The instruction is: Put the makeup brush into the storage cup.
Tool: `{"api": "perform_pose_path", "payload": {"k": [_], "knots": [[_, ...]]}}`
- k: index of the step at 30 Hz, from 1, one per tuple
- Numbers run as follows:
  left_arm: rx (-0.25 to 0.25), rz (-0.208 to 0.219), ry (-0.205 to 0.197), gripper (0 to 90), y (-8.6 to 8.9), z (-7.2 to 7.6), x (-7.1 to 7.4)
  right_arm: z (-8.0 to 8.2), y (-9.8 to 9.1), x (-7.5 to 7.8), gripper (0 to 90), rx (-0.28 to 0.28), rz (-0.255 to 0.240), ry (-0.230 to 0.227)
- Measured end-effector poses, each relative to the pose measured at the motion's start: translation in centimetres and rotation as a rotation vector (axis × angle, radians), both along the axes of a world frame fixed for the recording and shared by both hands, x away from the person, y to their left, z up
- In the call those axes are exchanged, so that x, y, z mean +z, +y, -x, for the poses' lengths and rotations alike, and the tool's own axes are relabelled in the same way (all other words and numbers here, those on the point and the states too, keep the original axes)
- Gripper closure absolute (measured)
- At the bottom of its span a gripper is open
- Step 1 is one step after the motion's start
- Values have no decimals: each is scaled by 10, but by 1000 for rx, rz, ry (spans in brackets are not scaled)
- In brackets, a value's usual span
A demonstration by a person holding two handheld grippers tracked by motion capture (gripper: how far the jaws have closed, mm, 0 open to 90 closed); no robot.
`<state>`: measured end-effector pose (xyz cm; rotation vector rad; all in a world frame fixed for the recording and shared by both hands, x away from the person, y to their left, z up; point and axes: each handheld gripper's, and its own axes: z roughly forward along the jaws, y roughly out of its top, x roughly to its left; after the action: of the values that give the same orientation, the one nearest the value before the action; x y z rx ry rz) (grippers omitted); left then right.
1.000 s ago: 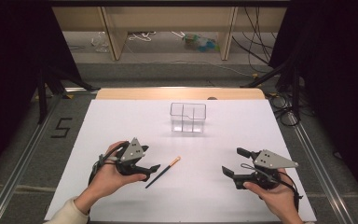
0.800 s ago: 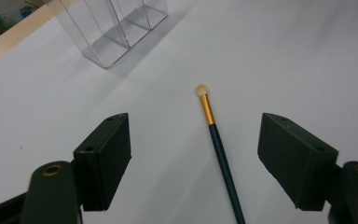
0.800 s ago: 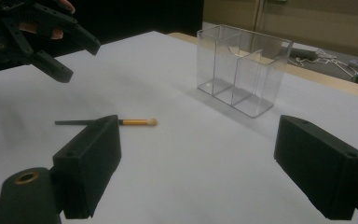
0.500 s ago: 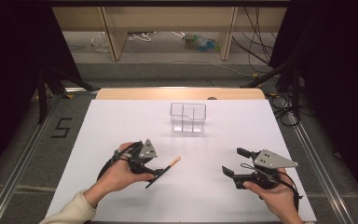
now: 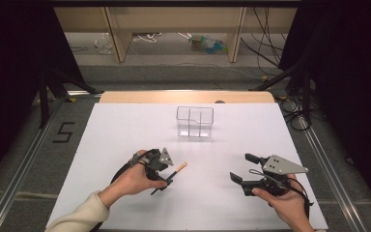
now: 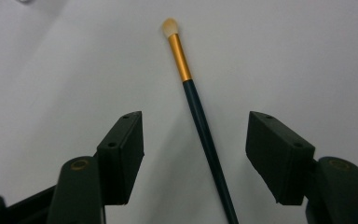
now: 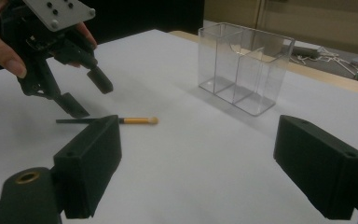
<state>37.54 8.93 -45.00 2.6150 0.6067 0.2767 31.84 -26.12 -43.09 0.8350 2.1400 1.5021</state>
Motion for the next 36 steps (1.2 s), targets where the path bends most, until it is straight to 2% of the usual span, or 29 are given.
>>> {"api": "perform_pose_path", "payload": {"k": [2,3,8,9,10,12,13,17,18,20,22,30,31,32,33,34,36], "knots": [[8,-14,21,391,-3,-2,-2,0,0,0,162,0,0,1],[30,-20,43,395,-5,-4,-4,0,0,-1,163,2,-1,2],[39,-33,79,415,-7,-7,-6,-1,1,-2,163,6,-11,-7],[37,-33,86,418,-7,-8,-6,0,2,-2,164,10,-18,23],[36,-46,95,422,-7,-9,-7,0,2,-2,165,10,-18,23],[48,-42,96,437,-8,-9,-8,0,0,-1,168,0,16,7],[38,-57,99,443,-8,-10,-8,0,0,-1,168,1,18,9],[42,-56,107,464,-10,-11,-9,0,0,-1,169,0,19,8],[24,-78,106,467,-11,-13,-9,0,1,-1,169,-3,17,6],[34,-67,113,476,-13,-12,-10,-1,1,-1,169,-2,16,7],[25,-85,118,487,-16,-14,-10,0,0,-1,169,1,18,10],[33,-78,154,569,-17,-14,-13,-1,1,-2,169,2,15,5],[34,-78,158,578,-17,-15,-13,0,2,-3,170,7,-3,26],[25,-95,164,584,-17,-16,-12,0,2,-3,171,5,1,23],[35,-91,170,595,-18,-16,-12,-1,1,-2,172,-2,18,0],[44,-83,175,607,-19,-16,-12,-1,1,-2,172,-4,26,-1],[34,-114,183,626,-20,-17,-11,-1,1,-2,172,-4,26,1]]}}
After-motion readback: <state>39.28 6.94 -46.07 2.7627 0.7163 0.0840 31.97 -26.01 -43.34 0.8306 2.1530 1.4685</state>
